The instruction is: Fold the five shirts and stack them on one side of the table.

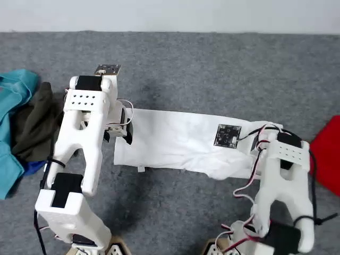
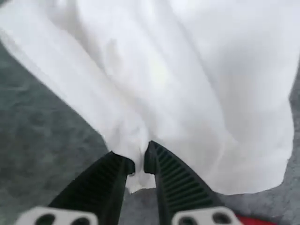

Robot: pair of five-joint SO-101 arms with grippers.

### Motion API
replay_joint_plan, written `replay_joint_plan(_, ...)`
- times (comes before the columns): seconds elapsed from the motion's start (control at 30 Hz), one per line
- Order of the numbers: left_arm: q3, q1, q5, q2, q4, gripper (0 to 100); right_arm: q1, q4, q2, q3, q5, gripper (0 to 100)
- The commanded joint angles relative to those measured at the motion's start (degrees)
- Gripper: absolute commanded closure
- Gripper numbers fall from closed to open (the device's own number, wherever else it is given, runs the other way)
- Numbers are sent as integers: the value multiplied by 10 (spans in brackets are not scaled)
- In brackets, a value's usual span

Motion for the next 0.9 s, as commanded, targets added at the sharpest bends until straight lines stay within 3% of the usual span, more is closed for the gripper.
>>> replay_joint_plan(0.0, -2, 5, 5, -33, 17, 798, -3, -64, 39, -30, -8, 975)
replay_joint_plan(0.33, -2, 5, 5, -30, 17, 798, -4, -114, 199, -227, -166, 968)
replay_joint_plan(0.47, -2, 5, 5, -29, 17, 798, -2, -13, 233, -329, -171, 964)
replay_joint_plan(0.63, -2, 22, 5, -28, 17, 798, -27, 126, 236, -393, -173, 891)
replay_joint_plan(0.87, -2, 69, 5, -28, 17, 798, -32, 118, 238, -399, -174, 877)
